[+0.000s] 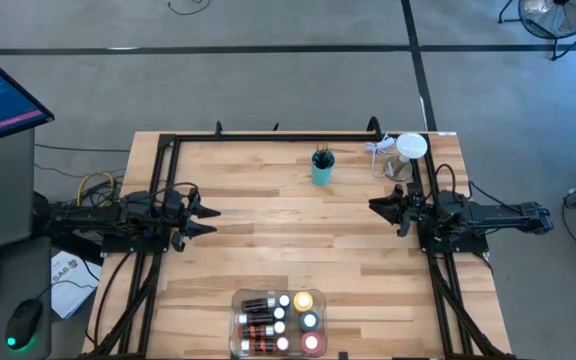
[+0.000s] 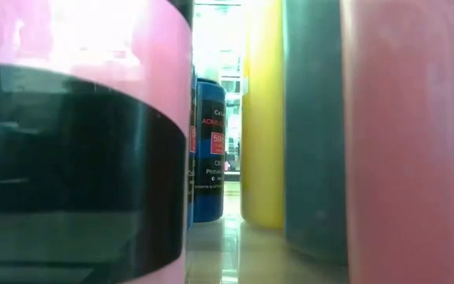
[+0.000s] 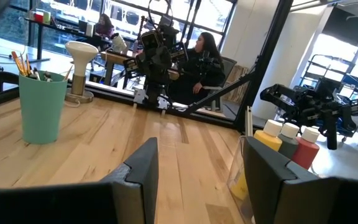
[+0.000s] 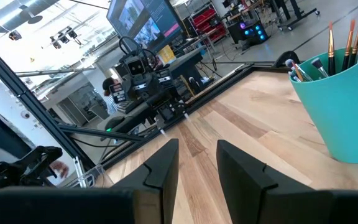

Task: Pick & Place Paint Supplies
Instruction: Return to Home Position

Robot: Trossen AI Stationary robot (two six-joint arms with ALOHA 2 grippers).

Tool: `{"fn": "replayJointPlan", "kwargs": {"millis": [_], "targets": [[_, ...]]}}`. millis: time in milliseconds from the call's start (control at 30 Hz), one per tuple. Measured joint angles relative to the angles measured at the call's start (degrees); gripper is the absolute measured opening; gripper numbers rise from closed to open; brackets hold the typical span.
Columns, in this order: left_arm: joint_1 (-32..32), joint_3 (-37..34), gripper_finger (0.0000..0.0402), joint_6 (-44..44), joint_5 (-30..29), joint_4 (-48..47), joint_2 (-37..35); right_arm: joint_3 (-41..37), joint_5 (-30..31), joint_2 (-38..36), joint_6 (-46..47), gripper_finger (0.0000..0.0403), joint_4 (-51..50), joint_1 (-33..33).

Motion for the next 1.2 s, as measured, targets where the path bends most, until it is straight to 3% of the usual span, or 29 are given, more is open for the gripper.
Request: {"fn": "replayJointPlan", "kwargs": {"millis": [767, 933, 1200], "targets": [[0.0, 0.0, 0.014, 0.0, 0.0, 0.2, 0.0, 0.0, 0.0, 0.0, 0.0, 0.0103, 0.0, 0.0], [0.0, 0.0, 0.014, 0.7, -6.2, 0.4, 0.0, 0.0, 0.0, 0.0, 0.0, 0.0103, 0.0, 0.0], [0.0, 0.0, 0.014, 0.7, -6.3, 0.5, 0.1, 0.0, 0.0, 0.0, 0.0, 0.0103, 0.0, 0.0]]}}
